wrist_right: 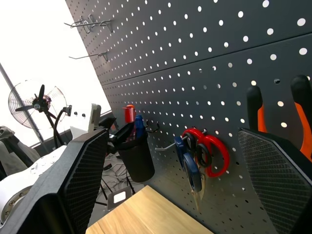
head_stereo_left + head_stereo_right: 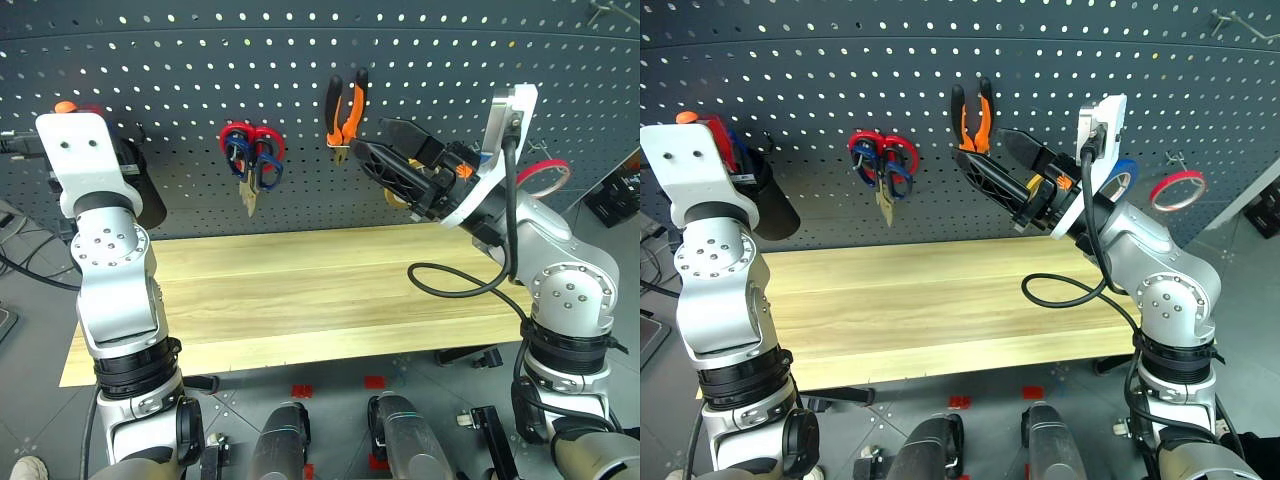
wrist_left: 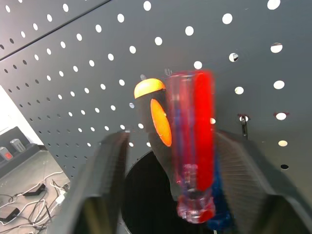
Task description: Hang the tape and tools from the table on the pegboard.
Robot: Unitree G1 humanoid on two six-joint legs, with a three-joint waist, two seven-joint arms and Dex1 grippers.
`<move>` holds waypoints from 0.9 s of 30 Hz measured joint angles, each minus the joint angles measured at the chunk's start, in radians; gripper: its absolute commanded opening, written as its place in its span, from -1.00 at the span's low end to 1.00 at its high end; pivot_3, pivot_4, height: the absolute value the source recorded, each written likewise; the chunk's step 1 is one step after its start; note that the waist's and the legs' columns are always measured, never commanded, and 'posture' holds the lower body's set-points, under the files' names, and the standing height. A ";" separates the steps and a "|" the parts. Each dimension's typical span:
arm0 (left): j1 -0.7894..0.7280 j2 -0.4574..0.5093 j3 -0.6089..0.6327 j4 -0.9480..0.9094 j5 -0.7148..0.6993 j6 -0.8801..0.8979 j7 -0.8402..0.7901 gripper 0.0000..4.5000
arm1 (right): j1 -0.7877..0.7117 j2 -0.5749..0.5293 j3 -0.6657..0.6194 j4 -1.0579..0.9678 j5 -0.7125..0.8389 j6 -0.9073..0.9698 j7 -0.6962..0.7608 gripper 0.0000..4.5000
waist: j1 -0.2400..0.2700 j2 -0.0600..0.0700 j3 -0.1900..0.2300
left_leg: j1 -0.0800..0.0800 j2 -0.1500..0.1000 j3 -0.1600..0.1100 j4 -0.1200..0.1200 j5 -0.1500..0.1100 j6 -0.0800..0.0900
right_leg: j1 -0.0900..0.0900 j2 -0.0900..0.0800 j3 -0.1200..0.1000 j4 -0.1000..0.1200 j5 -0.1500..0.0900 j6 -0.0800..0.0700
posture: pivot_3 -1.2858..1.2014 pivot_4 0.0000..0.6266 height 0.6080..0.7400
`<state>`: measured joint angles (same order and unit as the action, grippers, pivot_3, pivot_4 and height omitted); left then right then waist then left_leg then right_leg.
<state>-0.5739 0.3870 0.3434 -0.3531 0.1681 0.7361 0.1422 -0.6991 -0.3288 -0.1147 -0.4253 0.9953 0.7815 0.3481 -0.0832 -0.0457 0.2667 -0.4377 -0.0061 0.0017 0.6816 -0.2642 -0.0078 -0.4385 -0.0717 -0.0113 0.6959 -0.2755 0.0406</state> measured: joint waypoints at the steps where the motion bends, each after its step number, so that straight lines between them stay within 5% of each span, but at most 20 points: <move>1: 0.000 0.000 0.000 0.000 0.000 0.000 0.000 0.87 | 0.000 -0.002 0.000 0.000 0.000 0.000 0.000 1.00 | 0.000 0.000 0.000 | 0.000 0.000 0.000 0.000 0.000 0.000 | 0.000 0.000 0.000 0.000 0.000 0.000 | -0.08 -0.20 1.00; 2: -0.001 0.000 0.000 0.000 0.000 0.000 0.000 0.99 | 0.000 -0.004 0.000 0.000 0.000 0.000 0.000 1.00 | 0.000 0.000 0.000 | 0.000 0.000 0.000 0.000 0.000 0.000 | 0.000 0.000 0.000 0.000 0.000 0.000 | -0.08 -0.20 1.00; 12: -0.005 -0.010 0.017 -0.062 -0.020 0.049 -0.011 0.99 | 0.000 -0.016 0.000 0.000 0.000 0.001 0.000 1.00 | 0.000 0.000 0.000 | 0.000 0.000 0.000 0.000 0.000 0.000 | 0.000 0.000 0.000 0.000 0.000 0.000 | -0.08 -0.21 1.00; 27: 0.151 0.034 -0.075 -0.436 -0.029 0.149 -0.155 0.99 | 0.074 -0.063 -0.003 -0.037 -0.012 0.002 -0.017 1.00 | 0.002 0.000 0.000 | 0.001 0.000 0.000 0.000 -0.001 0.001 | 0.001 0.000 0.001 -0.001 0.000 0.000 | -0.07 -0.24 1.00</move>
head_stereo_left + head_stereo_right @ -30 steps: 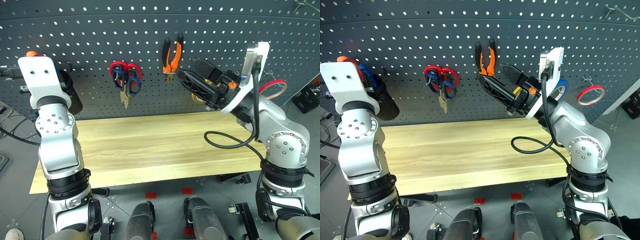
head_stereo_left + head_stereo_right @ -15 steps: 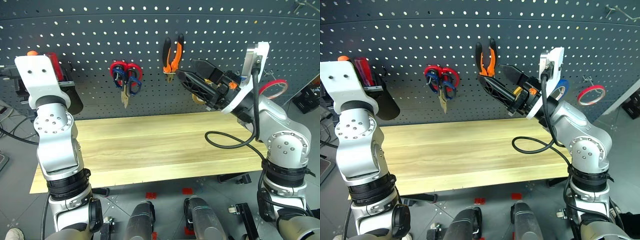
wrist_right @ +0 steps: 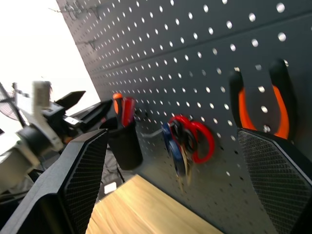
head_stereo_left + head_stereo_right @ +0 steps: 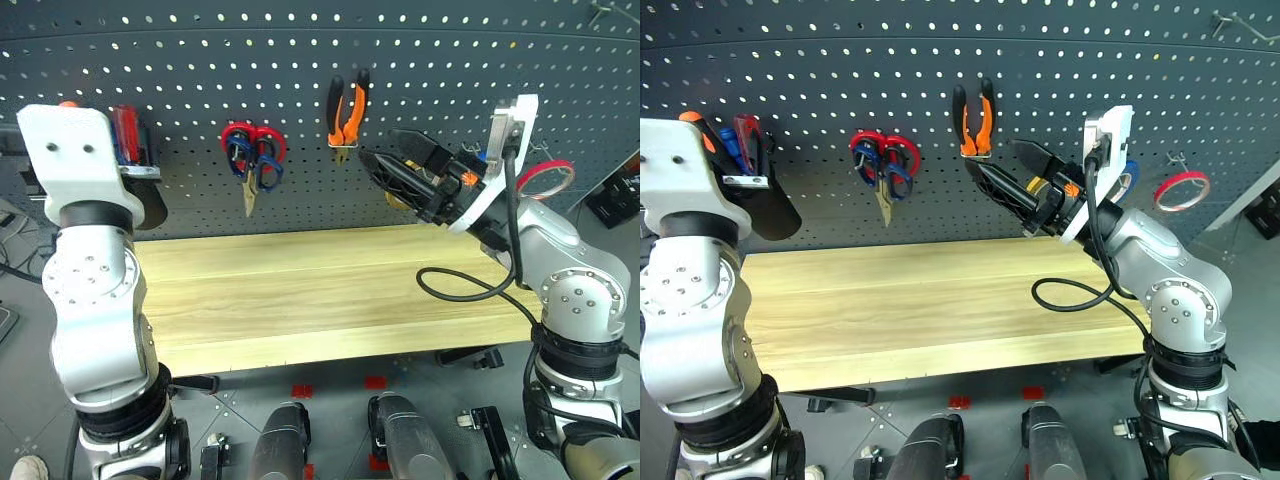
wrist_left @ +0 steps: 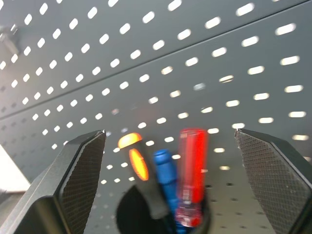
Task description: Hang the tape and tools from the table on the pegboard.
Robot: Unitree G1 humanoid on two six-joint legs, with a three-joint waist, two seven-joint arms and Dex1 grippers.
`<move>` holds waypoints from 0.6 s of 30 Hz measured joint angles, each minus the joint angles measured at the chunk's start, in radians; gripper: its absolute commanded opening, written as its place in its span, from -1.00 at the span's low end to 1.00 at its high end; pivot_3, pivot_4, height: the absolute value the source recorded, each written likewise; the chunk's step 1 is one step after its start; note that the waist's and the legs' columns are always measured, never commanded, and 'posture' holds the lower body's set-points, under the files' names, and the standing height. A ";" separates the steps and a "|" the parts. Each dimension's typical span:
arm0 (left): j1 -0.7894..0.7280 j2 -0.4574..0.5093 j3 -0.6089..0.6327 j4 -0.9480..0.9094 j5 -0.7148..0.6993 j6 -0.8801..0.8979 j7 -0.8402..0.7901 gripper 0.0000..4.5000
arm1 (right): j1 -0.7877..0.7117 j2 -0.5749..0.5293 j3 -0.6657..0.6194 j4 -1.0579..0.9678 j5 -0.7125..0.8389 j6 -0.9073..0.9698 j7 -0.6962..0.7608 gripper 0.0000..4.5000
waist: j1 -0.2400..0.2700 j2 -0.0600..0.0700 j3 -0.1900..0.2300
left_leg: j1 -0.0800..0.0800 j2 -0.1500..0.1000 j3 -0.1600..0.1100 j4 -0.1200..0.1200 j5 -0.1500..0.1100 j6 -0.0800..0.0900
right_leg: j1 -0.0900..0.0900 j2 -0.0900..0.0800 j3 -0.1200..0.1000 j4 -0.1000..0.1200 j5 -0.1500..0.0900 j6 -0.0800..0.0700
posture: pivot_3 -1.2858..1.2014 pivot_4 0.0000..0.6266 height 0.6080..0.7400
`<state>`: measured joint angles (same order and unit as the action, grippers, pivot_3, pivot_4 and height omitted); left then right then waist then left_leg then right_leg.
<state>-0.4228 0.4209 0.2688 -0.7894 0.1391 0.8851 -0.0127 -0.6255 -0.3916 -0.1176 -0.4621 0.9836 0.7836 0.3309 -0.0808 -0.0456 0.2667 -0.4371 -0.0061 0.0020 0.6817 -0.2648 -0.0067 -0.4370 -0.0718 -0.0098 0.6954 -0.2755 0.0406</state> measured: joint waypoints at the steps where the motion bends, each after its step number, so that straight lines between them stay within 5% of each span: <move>1: 0.027 -0.018 -0.011 -0.025 -0.003 0.000 -0.003 0.99 | 0.024 -0.002 0.002 -0.015 -0.017 -0.006 -0.006 1.00 | 0.000 0.000 0.000 | 0.000 0.000 0.000 0.000 0.000 0.000 | 0.000 0.000 0.000 -0.001 0.000 0.000 | -0.07 -0.25 1.00; 11: 0.281 -0.166 -0.116 -0.087 -0.058 -0.009 -0.041 0.99 | 0.310 -0.046 0.104 -0.114 -0.325 -0.077 -0.082 1.00 | 0.003 0.001 -0.001 | 0.002 0.000 0.000 0.000 -0.001 0.001 | 0.004 0.000 0.000 -0.006 0.000 0.000 | -0.07 -0.26 1.00; 18: 0.382 -0.276 -0.103 0.048 -0.100 -0.110 -0.028 0.99 | 0.423 -0.046 0.160 -0.005 -0.567 -0.133 -0.155 1.00 | 0.009 0.003 -0.006 | 0.005 0.001 -0.003 0.000 -0.002 0.003 | 0.011 0.001 0.000 -0.014 0.000 0.000 | -0.08 -0.32 1.00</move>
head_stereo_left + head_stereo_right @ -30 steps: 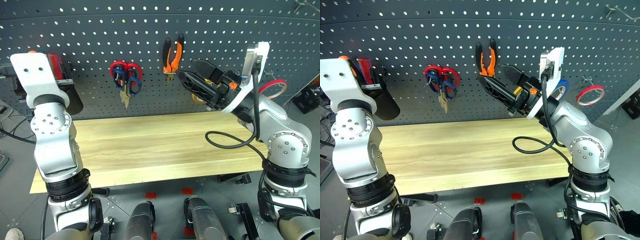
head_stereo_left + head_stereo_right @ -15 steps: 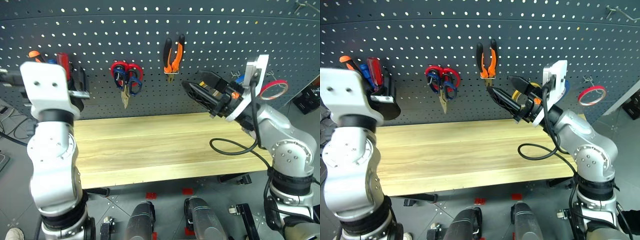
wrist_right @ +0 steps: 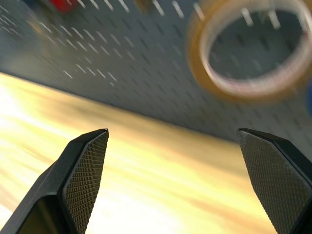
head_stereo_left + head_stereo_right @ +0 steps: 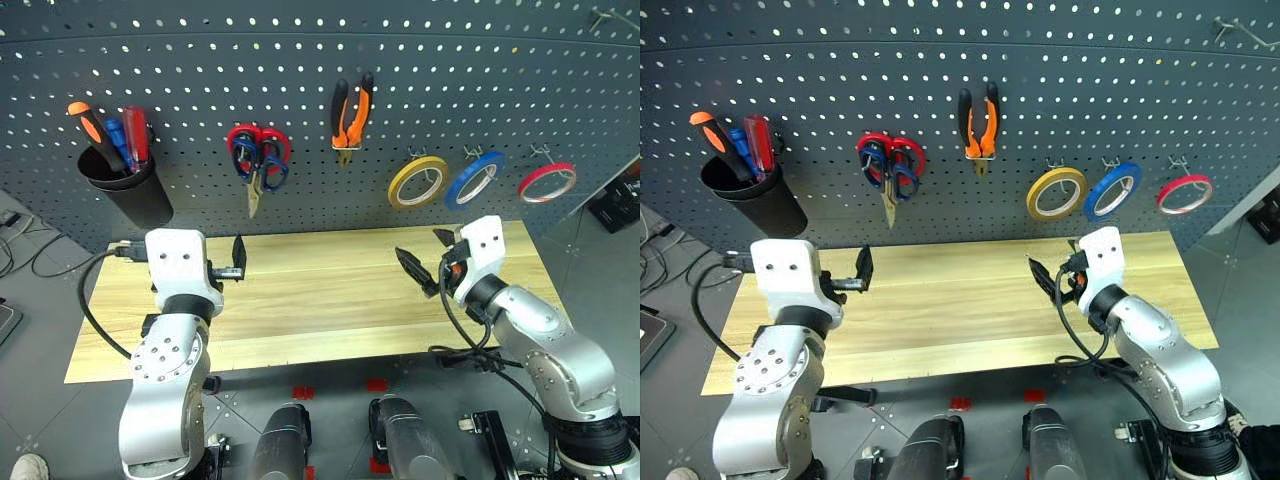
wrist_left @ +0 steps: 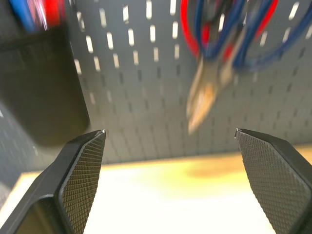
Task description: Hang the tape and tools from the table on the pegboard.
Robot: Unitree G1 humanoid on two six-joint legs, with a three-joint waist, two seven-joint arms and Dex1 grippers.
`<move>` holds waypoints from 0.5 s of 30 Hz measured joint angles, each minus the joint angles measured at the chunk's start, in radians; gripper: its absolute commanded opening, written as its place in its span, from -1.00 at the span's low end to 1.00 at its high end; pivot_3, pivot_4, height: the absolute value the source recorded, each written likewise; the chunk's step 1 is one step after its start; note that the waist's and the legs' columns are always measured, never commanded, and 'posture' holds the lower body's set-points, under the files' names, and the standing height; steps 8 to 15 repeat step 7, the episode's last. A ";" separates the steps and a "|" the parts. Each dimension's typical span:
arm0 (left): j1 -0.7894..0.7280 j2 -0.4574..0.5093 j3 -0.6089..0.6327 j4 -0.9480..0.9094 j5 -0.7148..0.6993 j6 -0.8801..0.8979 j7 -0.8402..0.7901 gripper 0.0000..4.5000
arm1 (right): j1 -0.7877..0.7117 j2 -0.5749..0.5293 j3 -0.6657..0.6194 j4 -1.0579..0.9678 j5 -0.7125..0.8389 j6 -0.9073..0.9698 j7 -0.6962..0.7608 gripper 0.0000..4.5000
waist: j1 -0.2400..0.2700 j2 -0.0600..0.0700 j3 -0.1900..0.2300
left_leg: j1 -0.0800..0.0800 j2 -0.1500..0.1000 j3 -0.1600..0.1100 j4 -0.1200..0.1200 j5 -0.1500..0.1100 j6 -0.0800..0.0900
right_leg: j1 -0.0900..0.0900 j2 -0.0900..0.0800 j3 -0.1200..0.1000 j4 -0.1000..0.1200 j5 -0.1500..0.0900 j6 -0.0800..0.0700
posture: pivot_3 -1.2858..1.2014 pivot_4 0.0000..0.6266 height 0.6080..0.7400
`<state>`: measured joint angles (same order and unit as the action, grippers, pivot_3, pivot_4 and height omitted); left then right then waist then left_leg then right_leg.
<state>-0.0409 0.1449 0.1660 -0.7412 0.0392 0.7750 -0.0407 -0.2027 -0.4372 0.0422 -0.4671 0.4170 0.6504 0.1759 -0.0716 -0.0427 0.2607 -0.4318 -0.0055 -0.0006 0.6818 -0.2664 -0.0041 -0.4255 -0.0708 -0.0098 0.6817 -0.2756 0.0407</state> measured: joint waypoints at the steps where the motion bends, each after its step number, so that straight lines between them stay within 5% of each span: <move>1: 0.009 -0.004 0.000 0.043 0.000 -0.034 0.006 0.99 | 0.000 0.019 0.000 0.030 -0.030 -0.012 -0.021 1.00 | 0.000 0.001 -0.004 | 0.000 0.000 0.000 0.000 0.000 0.000 | 0.000 0.000 0.000 0.000 0.000 0.000 | -0.08 -0.32 1.00; 7: 0.074 -0.044 0.002 0.231 -0.036 -0.164 0.005 0.99 | -0.006 0.113 0.000 0.147 -0.134 -0.049 -0.083 1.00 | 0.000 0.005 -0.027 | 0.000 0.000 0.001 -0.001 0.000 0.000 | 0.000 0.000 0.000 -0.001 0.000 0.000 | -0.12 -0.42 1.00; 15: 0.074 -0.044 0.002 0.231 -0.036 -0.164 0.005 0.99 | -0.006 0.113 0.000 0.147 -0.134 -0.049 -0.083 1.00 | 0.000 0.005 -0.027 | 0.000 0.000 0.001 -0.001 0.000 0.000 | 0.000 0.000 0.000 -0.001 0.000 0.000 | -0.12 -0.42 1.00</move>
